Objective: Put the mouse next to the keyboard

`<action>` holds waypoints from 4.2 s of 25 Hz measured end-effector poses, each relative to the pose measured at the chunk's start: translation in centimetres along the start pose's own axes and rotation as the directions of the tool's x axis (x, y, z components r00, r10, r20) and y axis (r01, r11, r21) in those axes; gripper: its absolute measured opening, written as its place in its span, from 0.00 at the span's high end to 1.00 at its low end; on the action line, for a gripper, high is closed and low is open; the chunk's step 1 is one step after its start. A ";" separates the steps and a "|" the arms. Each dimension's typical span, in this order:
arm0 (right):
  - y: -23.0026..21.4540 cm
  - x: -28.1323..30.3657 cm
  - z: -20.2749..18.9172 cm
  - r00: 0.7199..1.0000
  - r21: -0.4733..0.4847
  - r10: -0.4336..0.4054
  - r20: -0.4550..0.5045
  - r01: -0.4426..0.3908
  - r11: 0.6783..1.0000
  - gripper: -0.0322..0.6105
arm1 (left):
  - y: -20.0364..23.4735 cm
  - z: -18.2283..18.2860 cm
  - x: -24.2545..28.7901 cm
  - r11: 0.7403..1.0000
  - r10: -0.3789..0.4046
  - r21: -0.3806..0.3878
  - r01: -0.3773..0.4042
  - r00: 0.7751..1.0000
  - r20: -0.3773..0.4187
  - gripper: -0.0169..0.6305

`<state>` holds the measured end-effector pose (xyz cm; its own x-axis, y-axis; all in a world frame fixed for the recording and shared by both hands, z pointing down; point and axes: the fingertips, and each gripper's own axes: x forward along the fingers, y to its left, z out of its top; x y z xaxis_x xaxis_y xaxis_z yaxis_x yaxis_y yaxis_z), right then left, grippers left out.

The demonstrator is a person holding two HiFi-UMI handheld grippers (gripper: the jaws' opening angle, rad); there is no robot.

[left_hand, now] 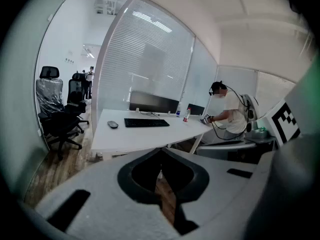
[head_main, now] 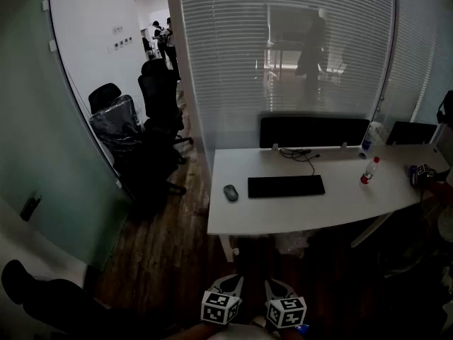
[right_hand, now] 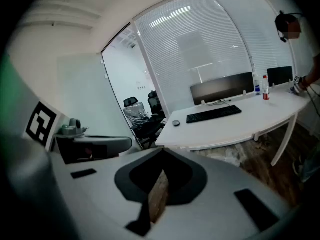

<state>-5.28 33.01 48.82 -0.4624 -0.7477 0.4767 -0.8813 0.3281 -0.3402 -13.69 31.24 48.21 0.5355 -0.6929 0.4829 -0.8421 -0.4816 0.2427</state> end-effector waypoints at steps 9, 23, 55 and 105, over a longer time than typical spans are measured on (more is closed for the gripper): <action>-4.0 -3.1 1.1 1.000 -0.012 0.002 0.030 -0.002 1.000 0.94 | -4.4 1.0 2.3 1.000 0.009 0.016 -0.010 0.999 0.035 0.97; -7.5 0.8 3.1 0.999 -0.012 -0.037 0.010 0.037 0.999 0.94 | -1.7 2.4 7.3 1.000 0.018 -0.023 -0.017 1.000 0.011 0.97; -13.5 23.4 20.1 0.997 -0.053 -0.078 0.001 0.078 0.996 0.94 | 14.2 17.1 25.2 0.999 -0.031 -0.024 0.031 0.999 0.009 0.97; -9.1 52.3 12.8 0.950 -0.278 0.021 -0.311 -0.112 0.954 0.47 | 31.0 13.9 28.7 0.972 0.165 -0.161 -0.171 0.985 -0.052 0.97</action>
<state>-20.18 -16.54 66.46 -0.4882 -0.5240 0.6980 -0.8162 0.5572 -0.1526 -23.55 -11.03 57.91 0.3849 -0.7340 0.5596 -0.9207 -0.2631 0.2883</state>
